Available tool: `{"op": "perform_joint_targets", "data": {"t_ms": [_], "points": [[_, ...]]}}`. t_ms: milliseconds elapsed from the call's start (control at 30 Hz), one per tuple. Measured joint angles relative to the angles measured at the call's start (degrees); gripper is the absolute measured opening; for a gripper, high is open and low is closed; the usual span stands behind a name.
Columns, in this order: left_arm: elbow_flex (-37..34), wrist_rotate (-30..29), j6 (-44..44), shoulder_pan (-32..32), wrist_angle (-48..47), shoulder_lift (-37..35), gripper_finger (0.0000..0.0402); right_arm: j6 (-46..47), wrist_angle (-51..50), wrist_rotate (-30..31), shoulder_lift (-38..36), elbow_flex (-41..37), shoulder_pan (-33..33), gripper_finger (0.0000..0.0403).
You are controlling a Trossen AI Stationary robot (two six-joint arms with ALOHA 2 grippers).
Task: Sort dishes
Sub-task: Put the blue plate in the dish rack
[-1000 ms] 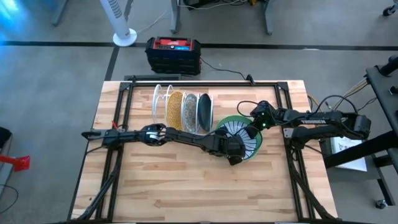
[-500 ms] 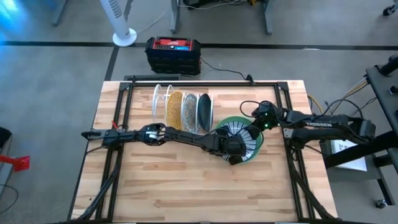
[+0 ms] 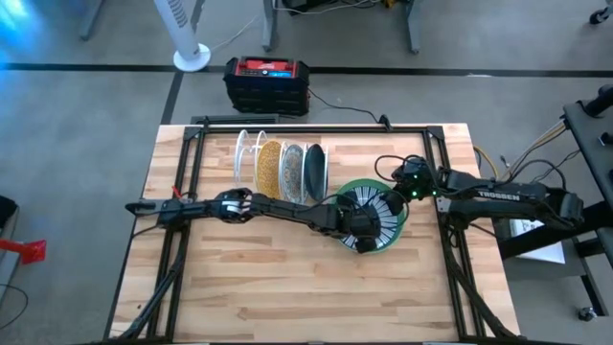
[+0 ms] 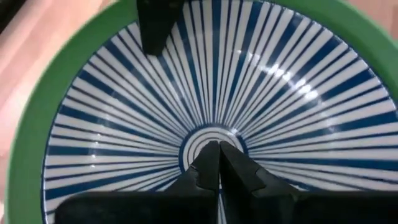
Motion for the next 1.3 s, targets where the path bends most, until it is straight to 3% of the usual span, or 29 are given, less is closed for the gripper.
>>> {"op": "perform_joint_targets", "data": {"t_ms": [533, 767, 1300], "points": [[4.18, -0.32, 2.54, -0.07, 0.06, -0.11, 0.0000, -3.83, -0.59, 1.74, 0.73, 0.09, 0.43, 0.0002], [4.16, -0.59, 2.85, 1.29, 0.11, -0.15, 0.0000, -5.09, -1.01, 6.99, 0.64, 0.13, 4.77, 0.0002], [4.10, 0.06, 3.04, 2.46, -0.50, -0.24, 0.0000, -1.01, -0.71, 6.25, -2.14, -0.10, 5.66, 0.0002]]}}
